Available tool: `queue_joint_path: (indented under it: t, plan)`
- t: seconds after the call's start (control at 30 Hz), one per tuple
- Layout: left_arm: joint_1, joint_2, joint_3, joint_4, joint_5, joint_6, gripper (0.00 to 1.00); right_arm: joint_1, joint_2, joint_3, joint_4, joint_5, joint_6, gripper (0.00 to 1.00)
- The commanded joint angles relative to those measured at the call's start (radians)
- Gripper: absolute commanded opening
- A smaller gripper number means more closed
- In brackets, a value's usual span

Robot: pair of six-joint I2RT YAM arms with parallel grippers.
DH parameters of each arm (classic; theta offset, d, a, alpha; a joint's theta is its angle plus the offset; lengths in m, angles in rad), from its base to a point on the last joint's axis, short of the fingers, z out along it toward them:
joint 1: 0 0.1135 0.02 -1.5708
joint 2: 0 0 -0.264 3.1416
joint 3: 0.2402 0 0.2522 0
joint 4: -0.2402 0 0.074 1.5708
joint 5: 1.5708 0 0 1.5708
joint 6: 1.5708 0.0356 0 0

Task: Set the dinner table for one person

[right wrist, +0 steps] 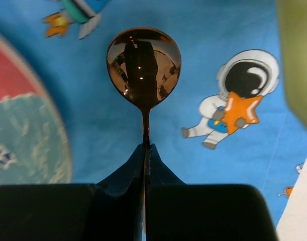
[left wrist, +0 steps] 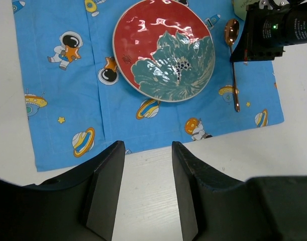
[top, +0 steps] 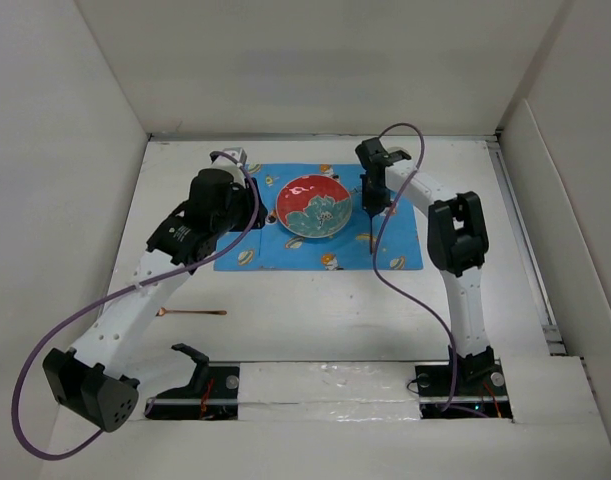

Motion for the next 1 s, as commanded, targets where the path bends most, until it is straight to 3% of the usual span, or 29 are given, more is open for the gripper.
queue_joint_path:
  t: [0.0,0.13,0.17,0.23,0.27,0.37,0.5,0.53,0.57,0.6,0.63,0.67,0.7,0.8,0.83,0.93,0.97]
  plan:
    - [0.0,-0.037,0.013,-0.001,-0.017,-0.017,0.4,-0.019,0.005,0.055,-0.001,0.02,-0.015,0.0]
    - [0.0,-0.04,0.01,-0.006,-0.016,-0.023,0.4,-0.019,0.031,0.06,-0.001,0.017,-0.009,0.01]
    - [0.0,-0.038,0.013,-0.006,-0.018,-0.023,0.4,-0.019,0.031,0.06,-0.002,0.015,-0.006,0.14]
    - [0.0,-0.041,0.023,-0.013,-0.029,-0.025,0.4,-0.006,0.01,0.043,0.007,0.017,-0.005,0.26]
    - [0.0,-0.043,0.04,-0.019,-0.033,-0.025,0.4,-0.006,-0.005,0.04,0.015,0.011,-0.005,0.37]
    - [0.0,-0.046,0.092,-0.036,-0.052,-0.025,0.41,0.014,-0.08,0.039,0.015,-0.029,-0.005,0.47]
    - [0.0,-0.055,0.181,-0.062,-0.058,-0.051,0.4,0.084,-0.22,0.008,0.024,-0.11,-0.017,0.43]
    - [0.0,-0.066,0.195,-0.064,-0.05,-0.075,0.39,0.104,-0.284,-0.013,0.038,-0.153,-0.023,0.35]
    - [0.0,-0.075,0.221,-0.061,-0.046,-0.088,0.33,0.124,-0.318,-0.036,0.082,-0.164,-0.022,0.13]
    - [0.0,-0.118,0.243,-0.055,-0.038,-0.126,0.19,0.199,-0.379,-0.143,0.166,-0.267,-0.002,0.0]
    - [0.0,-0.118,0.243,-0.05,-0.036,-0.126,0.19,0.199,-0.38,-0.144,0.167,-0.309,-0.002,0.0]
    - [0.0,-0.158,0.258,-0.049,-0.036,-0.173,0.03,0.23,-0.415,-0.183,0.259,-0.346,0.011,0.0]
    - [0.0,-0.181,0.261,-0.044,-0.038,-0.198,0.0,0.298,-0.423,-0.24,0.304,-0.38,0.024,0.0]
    - [0.0,-0.276,0.261,-0.035,-0.047,-0.281,0.0,0.409,-0.368,-0.259,0.426,-0.41,0.063,0.0]
    - [0.0,-0.313,0.269,-0.059,-0.07,-0.307,0.0,0.505,-0.299,-0.171,0.424,-0.416,0.054,0.02]
    - [0.0,-0.357,0.296,-0.114,-0.117,-0.336,0.12,0.591,-0.198,-0.069,0.43,-0.423,0.025,0.14]
    - [0.0,-0.37,0.321,-0.136,-0.13,-0.342,0.22,0.616,-0.168,-0.038,0.447,-0.422,0.017,0.27]
